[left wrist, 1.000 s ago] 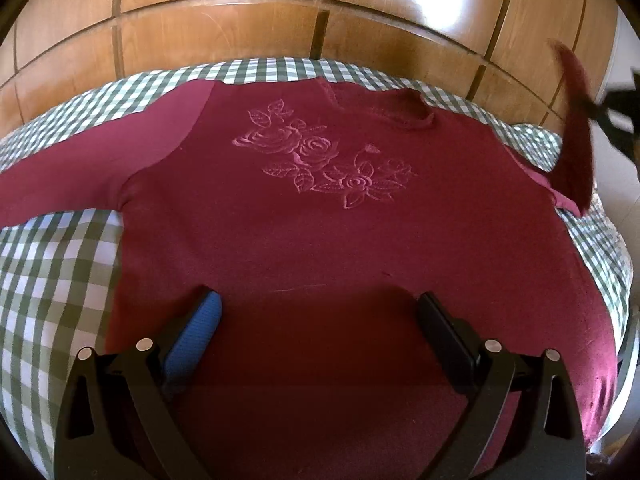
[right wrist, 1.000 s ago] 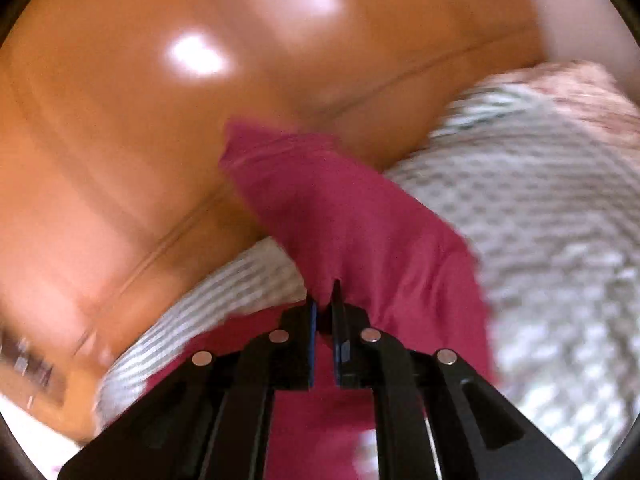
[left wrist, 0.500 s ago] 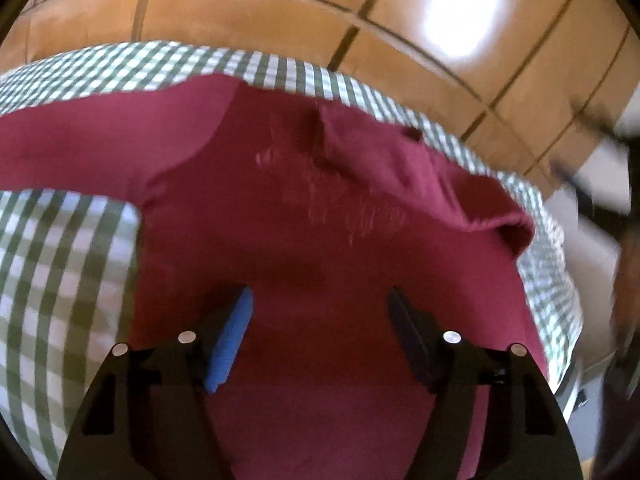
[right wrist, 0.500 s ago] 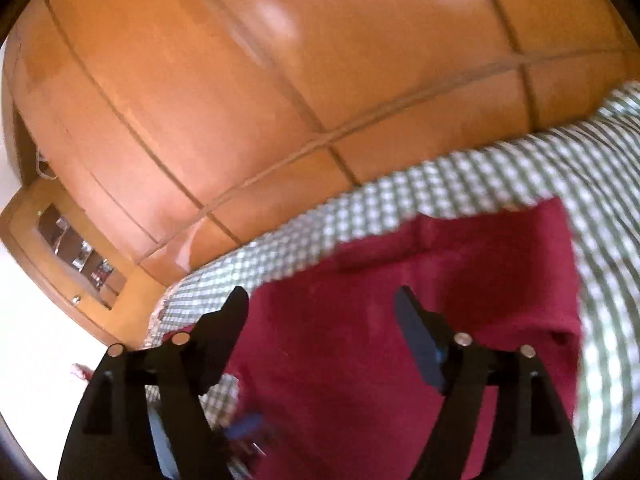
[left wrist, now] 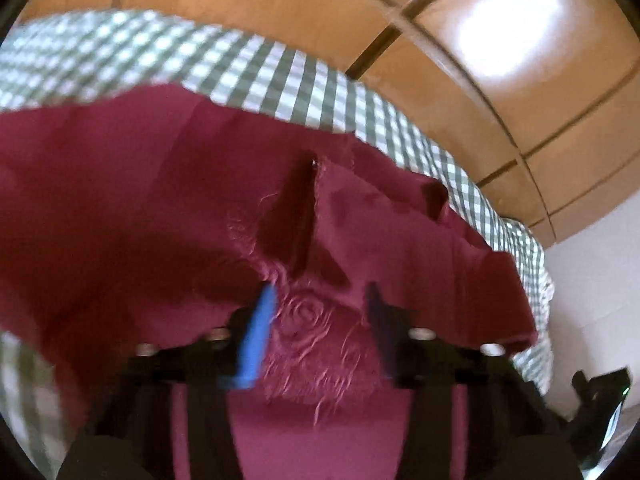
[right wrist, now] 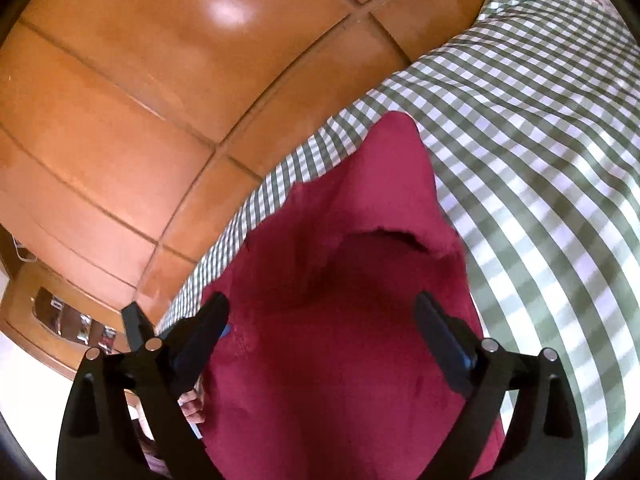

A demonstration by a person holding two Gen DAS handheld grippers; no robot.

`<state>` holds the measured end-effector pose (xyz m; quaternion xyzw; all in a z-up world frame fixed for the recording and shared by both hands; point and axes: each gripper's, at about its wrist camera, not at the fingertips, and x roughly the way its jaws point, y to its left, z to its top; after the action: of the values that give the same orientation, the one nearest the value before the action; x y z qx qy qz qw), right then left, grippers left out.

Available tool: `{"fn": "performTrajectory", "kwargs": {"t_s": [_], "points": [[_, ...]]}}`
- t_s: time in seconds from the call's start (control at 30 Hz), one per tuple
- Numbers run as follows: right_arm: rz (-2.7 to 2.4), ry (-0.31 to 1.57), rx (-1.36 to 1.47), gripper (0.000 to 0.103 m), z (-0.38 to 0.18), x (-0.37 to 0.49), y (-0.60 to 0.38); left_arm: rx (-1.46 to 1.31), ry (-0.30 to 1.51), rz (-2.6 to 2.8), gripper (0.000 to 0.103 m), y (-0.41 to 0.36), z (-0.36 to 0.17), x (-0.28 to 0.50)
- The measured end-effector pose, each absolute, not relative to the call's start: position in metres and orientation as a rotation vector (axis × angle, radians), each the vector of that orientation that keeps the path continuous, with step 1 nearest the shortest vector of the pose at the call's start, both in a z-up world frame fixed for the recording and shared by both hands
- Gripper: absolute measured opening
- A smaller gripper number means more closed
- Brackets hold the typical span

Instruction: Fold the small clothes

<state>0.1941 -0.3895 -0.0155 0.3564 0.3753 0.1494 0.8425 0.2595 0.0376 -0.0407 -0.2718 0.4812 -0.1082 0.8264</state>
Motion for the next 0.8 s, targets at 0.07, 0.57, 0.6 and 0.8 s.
{"fn": "performTrajectory", "kwargs": {"t_s": [0.07,0.57,0.6,0.8], "points": [[0.327,0.801,0.774,0.096,-0.020,0.205,-0.387,-0.578,1.024,-0.240,0.011,0.032,-0.040,0.269],[0.456,0.877,0.650,0.097,-0.033,0.200,-0.365,-0.458,0.932,-0.190,0.007,0.060,-0.023,0.232],[0.466,0.848,0.615,0.097,-0.020,0.199,-0.362,-0.449,0.929,-0.189,0.007,0.059,-0.024,0.231],[0.319,0.802,0.474,0.096,-0.004,0.235,-0.349,-0.367,0.870,-0.151,0.007,0.052,-0.014,0.222]]}}
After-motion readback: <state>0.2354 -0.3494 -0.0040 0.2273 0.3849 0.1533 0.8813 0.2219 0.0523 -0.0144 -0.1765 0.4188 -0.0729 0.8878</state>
